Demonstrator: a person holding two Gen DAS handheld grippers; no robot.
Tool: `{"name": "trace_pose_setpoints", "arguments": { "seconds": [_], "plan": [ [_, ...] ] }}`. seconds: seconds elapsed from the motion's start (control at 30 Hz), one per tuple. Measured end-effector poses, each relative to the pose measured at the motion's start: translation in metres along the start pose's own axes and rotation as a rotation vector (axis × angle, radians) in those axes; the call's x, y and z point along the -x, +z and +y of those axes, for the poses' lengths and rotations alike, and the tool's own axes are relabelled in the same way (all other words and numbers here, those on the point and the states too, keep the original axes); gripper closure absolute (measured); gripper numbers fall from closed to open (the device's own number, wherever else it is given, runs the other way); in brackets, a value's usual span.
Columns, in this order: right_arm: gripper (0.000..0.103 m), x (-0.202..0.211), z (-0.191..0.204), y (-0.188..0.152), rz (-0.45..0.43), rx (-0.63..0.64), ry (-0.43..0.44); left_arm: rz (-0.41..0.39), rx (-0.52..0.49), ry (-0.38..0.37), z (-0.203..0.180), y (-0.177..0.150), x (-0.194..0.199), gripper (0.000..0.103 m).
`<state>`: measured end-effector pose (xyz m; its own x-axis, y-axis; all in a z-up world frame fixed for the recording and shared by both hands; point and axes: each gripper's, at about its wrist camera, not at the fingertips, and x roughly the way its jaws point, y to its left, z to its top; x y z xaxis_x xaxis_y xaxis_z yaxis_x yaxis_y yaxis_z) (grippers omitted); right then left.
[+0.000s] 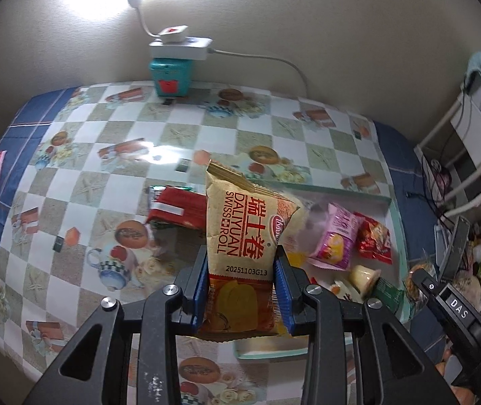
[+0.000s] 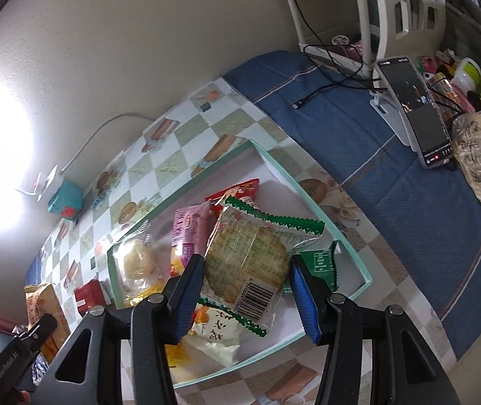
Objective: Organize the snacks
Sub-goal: 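Carry the Swiss roll bag and biscuit over the white box, then open both tools to drop the Swiss roll bag and biscuit into the box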
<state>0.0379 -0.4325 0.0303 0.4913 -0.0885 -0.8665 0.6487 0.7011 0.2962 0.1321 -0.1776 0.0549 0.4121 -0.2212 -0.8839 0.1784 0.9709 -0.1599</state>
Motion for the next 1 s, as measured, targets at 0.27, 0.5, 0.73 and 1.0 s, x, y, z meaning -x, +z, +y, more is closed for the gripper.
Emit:
{"name": "trace_pose_setpoints", "arguments": {
  "seconds": [0.27, 0.5, 0.73, 1.0],
  "plan": [
    [0.049, -0.009, 0.003, 0.004, 0.0, 0.024, 0.009, 0.016, -0.05, -0.01, -0.03, 0.0, -0.012, 0.066],
    [0.049, -0.02, 0.015, 0.009, -0.003, 0.072, 0.008, 0.028, -0.066, -0.039, -0.048, 0.009, -0.025, 0.066],
    [0.049, -0.031, 0.021, 0.015, -0.001, 0.097, -0.003, 0.021, -0.062, -0.04, -0.054, 0.022, -0.041, 0.066],
    [0.049, -0.044, 0.03, 0.016, 0.009, 0.126, -0.014, 0.056, -0.075, -0.058, -0.061, 0.024, -0.063, 0.066]
  ]
}}
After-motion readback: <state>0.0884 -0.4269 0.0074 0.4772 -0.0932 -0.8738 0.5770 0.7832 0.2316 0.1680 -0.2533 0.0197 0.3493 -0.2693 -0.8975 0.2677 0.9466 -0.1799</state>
